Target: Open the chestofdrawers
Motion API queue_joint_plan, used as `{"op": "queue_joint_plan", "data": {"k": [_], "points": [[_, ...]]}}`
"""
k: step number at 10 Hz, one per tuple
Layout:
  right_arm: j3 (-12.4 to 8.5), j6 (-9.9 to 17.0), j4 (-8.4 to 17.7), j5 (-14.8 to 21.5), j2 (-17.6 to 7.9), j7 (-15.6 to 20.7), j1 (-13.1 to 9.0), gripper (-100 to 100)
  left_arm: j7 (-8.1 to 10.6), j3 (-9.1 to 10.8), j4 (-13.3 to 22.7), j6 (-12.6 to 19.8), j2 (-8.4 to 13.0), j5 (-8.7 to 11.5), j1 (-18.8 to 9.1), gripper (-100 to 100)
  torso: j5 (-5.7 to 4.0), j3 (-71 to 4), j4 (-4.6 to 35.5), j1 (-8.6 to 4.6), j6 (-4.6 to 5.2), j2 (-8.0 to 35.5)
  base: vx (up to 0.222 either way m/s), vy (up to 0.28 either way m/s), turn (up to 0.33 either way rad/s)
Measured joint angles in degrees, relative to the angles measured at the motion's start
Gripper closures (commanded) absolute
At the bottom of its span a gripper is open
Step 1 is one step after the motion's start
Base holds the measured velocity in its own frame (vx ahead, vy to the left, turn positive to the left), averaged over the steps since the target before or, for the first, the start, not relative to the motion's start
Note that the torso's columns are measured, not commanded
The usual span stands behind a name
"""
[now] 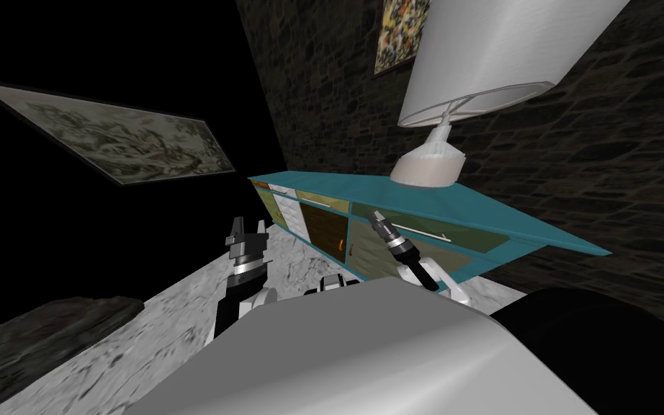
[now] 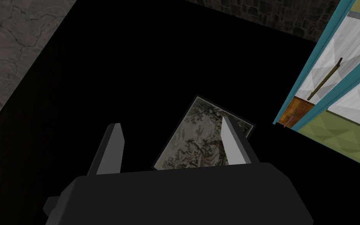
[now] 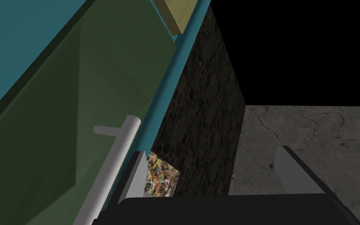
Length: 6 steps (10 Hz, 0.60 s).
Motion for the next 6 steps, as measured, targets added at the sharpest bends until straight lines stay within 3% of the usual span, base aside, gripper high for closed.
{"op": "queue_joint_plan", "data": {"k": [6], "points": [[-1.50,1.95,0.61,9.41,-6.87,5.46,-0.08,-100,0.00,0.00,0.00,0.00,0.00,0.00,0.00,0,0.10,0.06,0.18,0.02,0.02,0.14,0.067,0.122,-0.063]]}}
